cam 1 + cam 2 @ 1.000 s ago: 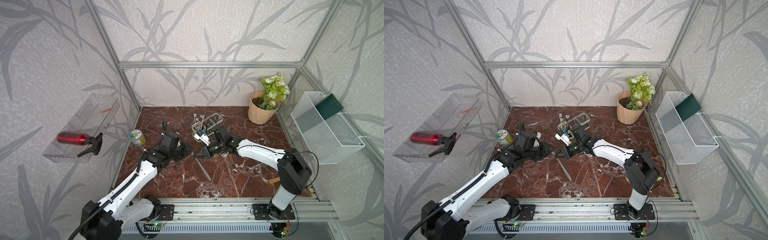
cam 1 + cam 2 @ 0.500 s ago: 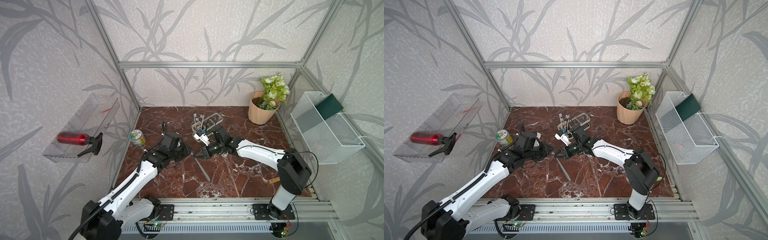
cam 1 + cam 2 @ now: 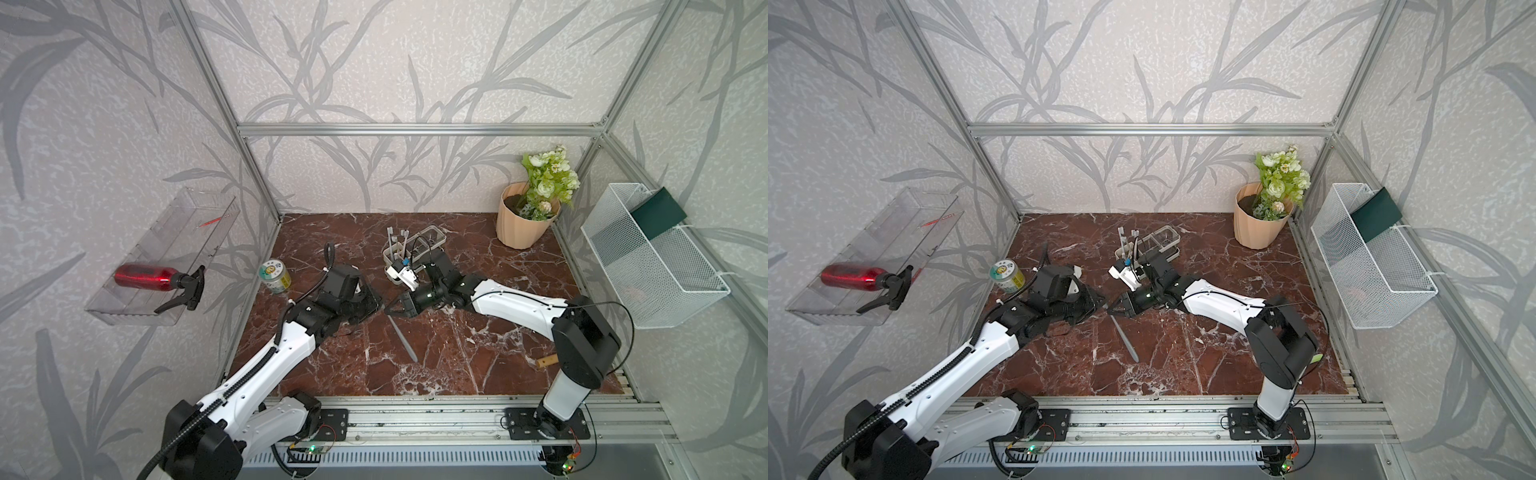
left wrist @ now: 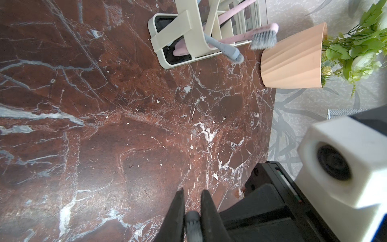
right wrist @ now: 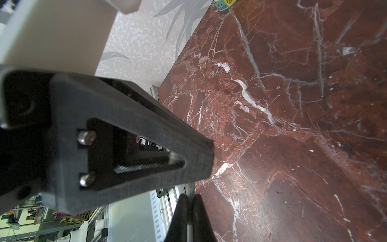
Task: Place the toothbrush into the toothbrush holder
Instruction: Pick up the toothbrush from the center of the board.
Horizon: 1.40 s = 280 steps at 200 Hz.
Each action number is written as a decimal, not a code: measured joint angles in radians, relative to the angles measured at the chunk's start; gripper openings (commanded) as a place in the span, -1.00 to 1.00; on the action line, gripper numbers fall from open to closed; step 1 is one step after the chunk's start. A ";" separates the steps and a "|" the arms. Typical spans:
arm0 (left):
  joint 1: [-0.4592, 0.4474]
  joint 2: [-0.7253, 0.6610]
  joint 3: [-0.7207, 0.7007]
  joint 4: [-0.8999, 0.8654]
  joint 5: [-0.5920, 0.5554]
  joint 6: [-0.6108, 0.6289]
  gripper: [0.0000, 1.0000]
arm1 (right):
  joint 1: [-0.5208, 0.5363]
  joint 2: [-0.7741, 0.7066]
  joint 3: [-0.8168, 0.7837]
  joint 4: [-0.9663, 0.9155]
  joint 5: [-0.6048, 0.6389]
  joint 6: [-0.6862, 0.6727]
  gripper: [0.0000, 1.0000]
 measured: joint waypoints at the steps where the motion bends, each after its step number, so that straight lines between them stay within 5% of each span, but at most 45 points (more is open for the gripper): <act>1: 0.000 0.000 0.000 0.000 0.000 0.000 -0.72 | 0.000 0.000 0.000 0.001 0.000 0.001 -1.00; 95: 0.000 0.000 -0.016 0.032 -0.009 -0.008 -0.75 | 0.001 0.005 0.000 0.014 0.004 0.030 -1.00; 194: 0.000 0.002 -0.021 0.036 -0.015 -0.013 -1.00 | 0.003 0.011 0.000 0.018 0.005 0.034 -1.00; 280: -0.001 0.000 -0.012 -0.036 -0.061 0.061 -1.00 | 0.003 0.010 0.000 0.009 0.047 -0.021 -0.41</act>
